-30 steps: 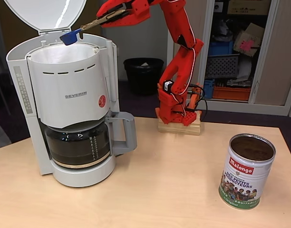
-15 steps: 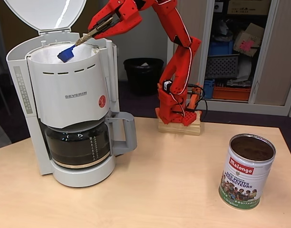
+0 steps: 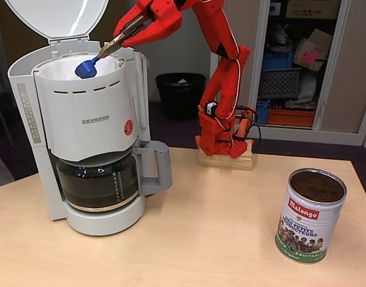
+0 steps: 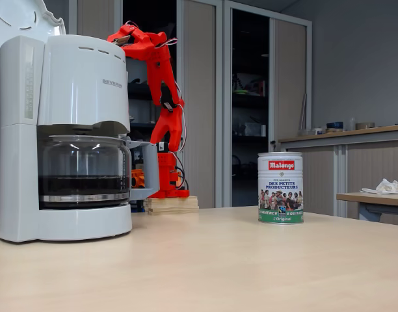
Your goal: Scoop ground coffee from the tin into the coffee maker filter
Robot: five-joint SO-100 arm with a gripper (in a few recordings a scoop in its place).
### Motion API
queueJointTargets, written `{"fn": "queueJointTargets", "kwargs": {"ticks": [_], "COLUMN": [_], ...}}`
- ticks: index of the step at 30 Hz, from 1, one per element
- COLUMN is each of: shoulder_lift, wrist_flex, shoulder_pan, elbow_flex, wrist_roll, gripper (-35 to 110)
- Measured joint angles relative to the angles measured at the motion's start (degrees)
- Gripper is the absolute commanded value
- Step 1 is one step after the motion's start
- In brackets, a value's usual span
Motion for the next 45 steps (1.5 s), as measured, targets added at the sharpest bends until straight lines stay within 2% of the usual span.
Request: {"fn": "queueJointTargets", "kwargs": {"ticks": [21, 35, 45], "shoulder_lift": [-1.2, -4.0, -4.0], "wrist_flex": [4.0, 0.2, -1.4], "shoulder_pan": [-4.2, 0.5, 0.6], "elbow_flex": [-4.0, -10.0, -11.7], "wrist_roll": [31.0, 34.2, 47.5], "gripper": [0, 0, 0]}}
